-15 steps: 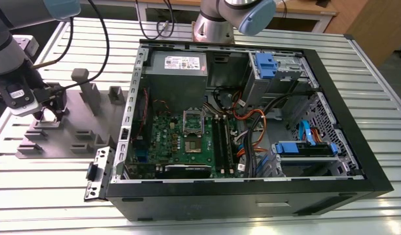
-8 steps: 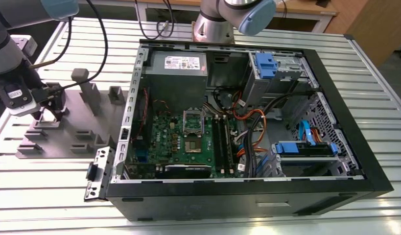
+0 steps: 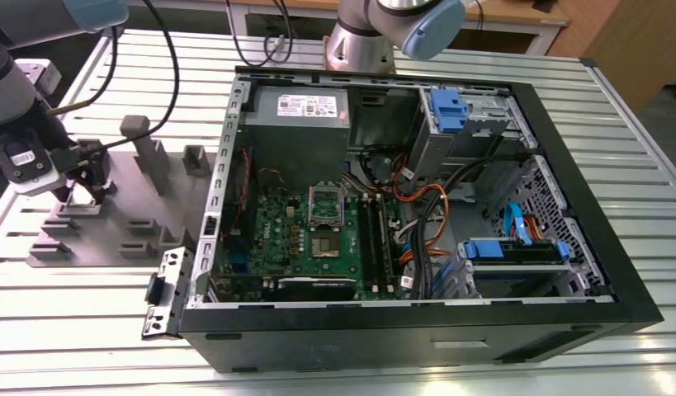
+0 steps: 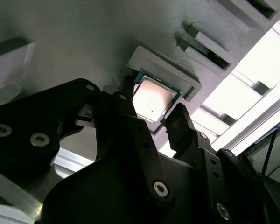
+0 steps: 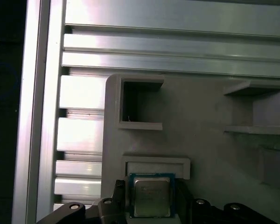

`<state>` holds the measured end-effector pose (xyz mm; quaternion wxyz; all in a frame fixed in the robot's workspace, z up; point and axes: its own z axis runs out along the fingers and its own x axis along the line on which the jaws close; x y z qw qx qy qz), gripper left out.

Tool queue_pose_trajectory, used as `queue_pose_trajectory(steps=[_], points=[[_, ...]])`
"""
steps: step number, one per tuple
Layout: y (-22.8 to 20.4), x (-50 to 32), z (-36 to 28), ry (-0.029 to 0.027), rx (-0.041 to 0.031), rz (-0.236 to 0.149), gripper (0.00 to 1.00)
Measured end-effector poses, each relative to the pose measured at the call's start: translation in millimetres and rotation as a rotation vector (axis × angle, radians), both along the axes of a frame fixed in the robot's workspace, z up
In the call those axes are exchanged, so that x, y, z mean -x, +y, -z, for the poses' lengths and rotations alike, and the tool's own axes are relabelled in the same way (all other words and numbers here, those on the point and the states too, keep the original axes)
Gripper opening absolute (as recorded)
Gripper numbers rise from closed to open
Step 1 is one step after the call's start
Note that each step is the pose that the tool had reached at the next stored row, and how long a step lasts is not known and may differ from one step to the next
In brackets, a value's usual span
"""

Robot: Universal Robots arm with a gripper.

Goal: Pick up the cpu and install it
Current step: 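Pick up the cpu and move it towards the insertion slot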

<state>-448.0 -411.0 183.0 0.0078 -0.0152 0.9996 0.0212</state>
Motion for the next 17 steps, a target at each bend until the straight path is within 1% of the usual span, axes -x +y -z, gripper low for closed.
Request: queue_pose_trajectory(steps=[2, 12, 14, 15, 17], points=[[-0.1, 1.2, 0.0, 0.0001, 0.0001, 0.000, 0.54], [0.0, 1.2, 0.8, 0.0000, 0.0000, 0.000, 0.54], [0.0, 1.1, 0.9, 0.0000, 0.0000, 0.000, 0.53], [0.1, 0.8, 0.9, -0.0001, -0.0001, 0.000, 0.47], [0.0, -0.1, 0.9, 0.0000, 0.0000, 0.000, 0.47]])
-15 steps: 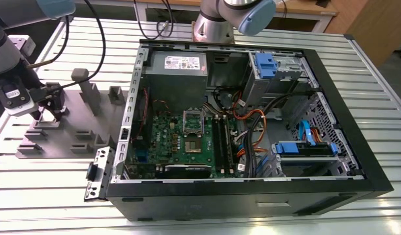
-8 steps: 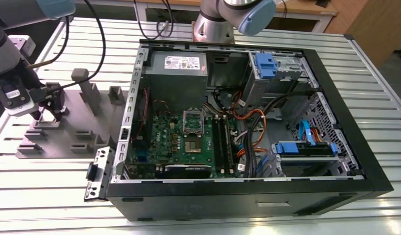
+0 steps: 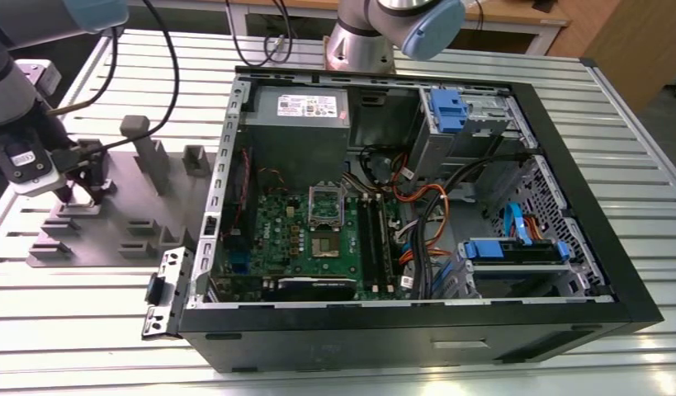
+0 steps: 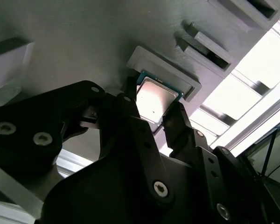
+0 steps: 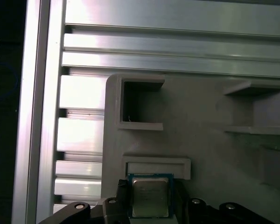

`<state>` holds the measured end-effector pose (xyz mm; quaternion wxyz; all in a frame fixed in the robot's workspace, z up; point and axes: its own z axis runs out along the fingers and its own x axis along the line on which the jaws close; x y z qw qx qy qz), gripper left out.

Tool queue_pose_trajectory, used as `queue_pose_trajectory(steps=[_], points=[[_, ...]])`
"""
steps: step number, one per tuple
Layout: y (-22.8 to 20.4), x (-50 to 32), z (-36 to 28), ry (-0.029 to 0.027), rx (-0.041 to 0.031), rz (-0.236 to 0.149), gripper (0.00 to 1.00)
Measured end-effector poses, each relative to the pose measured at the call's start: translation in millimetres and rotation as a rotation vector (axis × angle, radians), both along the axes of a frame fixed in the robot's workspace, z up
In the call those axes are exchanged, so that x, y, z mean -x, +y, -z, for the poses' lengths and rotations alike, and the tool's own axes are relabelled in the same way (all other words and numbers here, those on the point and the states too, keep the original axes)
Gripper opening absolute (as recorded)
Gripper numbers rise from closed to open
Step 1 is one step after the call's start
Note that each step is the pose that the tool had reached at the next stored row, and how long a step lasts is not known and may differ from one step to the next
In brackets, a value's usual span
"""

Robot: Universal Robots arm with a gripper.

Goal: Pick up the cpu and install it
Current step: 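Pick up the cpu and move it towards the insertion slot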

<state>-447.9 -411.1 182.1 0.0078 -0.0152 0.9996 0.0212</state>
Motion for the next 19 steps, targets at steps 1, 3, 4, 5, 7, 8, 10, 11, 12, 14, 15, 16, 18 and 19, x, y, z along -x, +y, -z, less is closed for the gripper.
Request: queue_pose_trajectory(steps=[1, 3, 4, 5, 7, 8, 10, 11, 12, 14, 15, 16, 18, 19], points=[[0.0, -0.9, 0.0, 0.0001, 0.0001, 0.000, 0.47], [0.0, -2.1, 0.0, 0.0007, 0.0001, 0.000, 0.47], [0.1, -2.3, -0.3, 0.0021, 0.0000, 0.000, 0.47], [0.0, -2.4, -0.8, 0.0036, 0.0000, 0.000, 0.47], [0.0, -2.5, -2.1, 0.0063, 0.0001, 0.000, 0.47], [0.0, -2.5, -2.9, 0.0079, 0.0000, 0.000, 0.47], [0.0, -2.6, -4.4, 0.0106, 0.0000, 0.000, 0.47], [0.0, -2.6, -5.1, 0.0117, 0.0000, 0.000, 0.47], [0.0, -2.5, -5.9, 0.0128, 0.0001, 0.000, 0.47], [0.0, -2.6, -6.6, 0.0134, 0.0003, 0.000, 0.47], [0.0, -2.6, -7.1, 0.0136, 0.0008, 0.000, 0.47], [-0.1, -2.6, -7.5, 0.0136, 0.0015, 0.000, 0.47], [-0.1, -2.6, -8.5, 0.0139, 0.0025, 0.000, 0.47], [0.0, -2.6, -9.2, 0.0142, 0.0033, 0.000, 0.47]])
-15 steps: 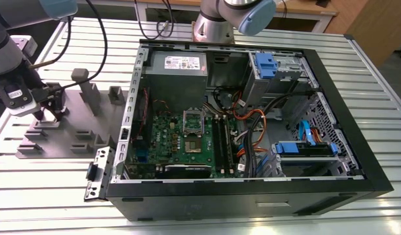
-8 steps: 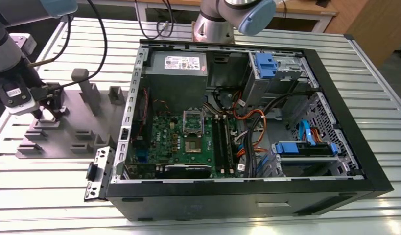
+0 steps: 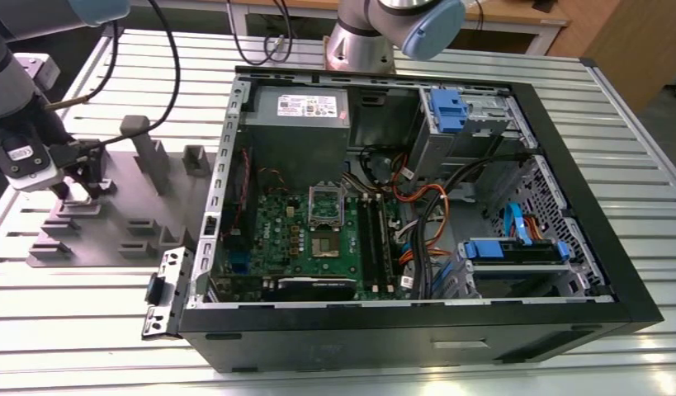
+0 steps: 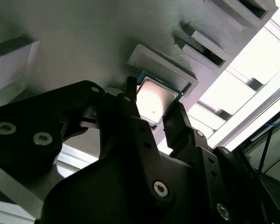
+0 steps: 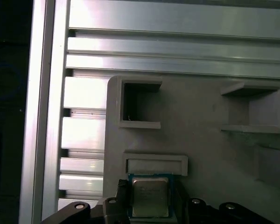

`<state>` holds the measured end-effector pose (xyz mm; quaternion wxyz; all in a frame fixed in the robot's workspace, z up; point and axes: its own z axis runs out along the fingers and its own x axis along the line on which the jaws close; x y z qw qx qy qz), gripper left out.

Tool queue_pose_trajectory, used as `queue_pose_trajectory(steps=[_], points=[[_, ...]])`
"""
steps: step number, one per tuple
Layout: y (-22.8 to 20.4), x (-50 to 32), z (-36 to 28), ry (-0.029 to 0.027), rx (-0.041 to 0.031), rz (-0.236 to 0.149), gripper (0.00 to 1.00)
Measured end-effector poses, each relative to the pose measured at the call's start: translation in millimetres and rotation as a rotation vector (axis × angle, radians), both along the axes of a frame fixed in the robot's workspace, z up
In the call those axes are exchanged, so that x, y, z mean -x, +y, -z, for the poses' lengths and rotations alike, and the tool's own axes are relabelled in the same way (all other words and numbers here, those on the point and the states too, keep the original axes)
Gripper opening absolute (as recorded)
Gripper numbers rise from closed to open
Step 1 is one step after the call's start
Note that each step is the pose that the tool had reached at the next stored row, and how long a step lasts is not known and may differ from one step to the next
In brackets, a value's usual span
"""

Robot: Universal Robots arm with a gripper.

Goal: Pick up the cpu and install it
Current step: 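Pick up the cpu and move it towards the insertion slot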

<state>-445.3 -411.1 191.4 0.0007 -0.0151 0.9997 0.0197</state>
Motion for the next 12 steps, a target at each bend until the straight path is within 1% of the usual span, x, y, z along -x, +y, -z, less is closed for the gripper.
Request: queue_pose_trajectory(steps=[8, 12], points=[[0.1, 0.0, -5.9, 0.0008, 0.0062, 0.000, 0.47], [0.1, 0.0, -9.4, 0.0017, 0.0072, 0.000, 0.47]])
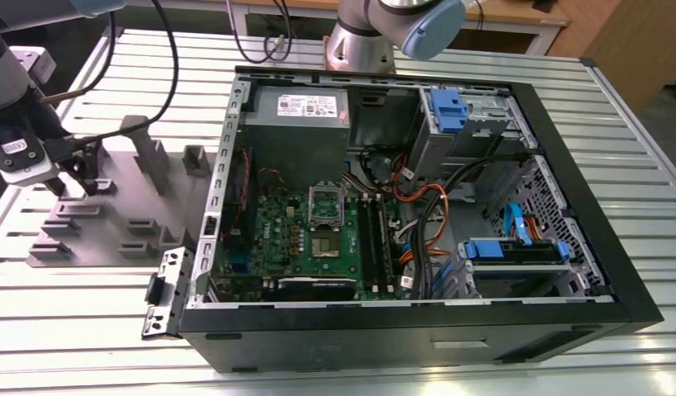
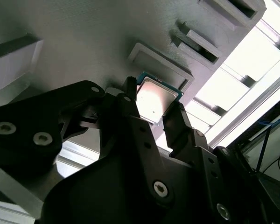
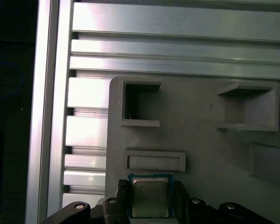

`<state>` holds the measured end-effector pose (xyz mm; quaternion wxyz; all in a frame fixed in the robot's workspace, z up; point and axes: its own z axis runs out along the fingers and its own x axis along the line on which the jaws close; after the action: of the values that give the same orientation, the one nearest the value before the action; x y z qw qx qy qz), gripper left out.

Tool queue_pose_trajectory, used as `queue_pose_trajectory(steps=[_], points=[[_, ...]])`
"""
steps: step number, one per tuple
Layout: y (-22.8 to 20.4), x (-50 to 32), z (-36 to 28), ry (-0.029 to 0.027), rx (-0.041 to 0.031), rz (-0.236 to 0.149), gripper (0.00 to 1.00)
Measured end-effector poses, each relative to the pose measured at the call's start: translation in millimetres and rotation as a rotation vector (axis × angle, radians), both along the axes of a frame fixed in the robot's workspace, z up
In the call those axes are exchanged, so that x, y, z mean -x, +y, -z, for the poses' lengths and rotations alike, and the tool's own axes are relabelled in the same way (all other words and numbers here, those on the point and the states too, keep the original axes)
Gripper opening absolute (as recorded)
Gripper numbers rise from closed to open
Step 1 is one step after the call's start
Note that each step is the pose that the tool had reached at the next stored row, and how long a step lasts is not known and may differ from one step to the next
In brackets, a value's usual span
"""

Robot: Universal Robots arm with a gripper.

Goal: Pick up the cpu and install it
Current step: 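Pick up the cpu and move it towards the insertion slot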

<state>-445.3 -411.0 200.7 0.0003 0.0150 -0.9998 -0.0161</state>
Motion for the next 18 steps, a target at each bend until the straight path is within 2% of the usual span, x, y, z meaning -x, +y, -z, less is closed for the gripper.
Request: queue_pose_trajectory(steps=[3, 18], points=[[0.0, -0.1, -1.7, -0.0001, 0.0006, 0.000, 0.47], [0.1, -0.7, -2.3, 0.0003, 0.0009, 0.000, 0.47]])
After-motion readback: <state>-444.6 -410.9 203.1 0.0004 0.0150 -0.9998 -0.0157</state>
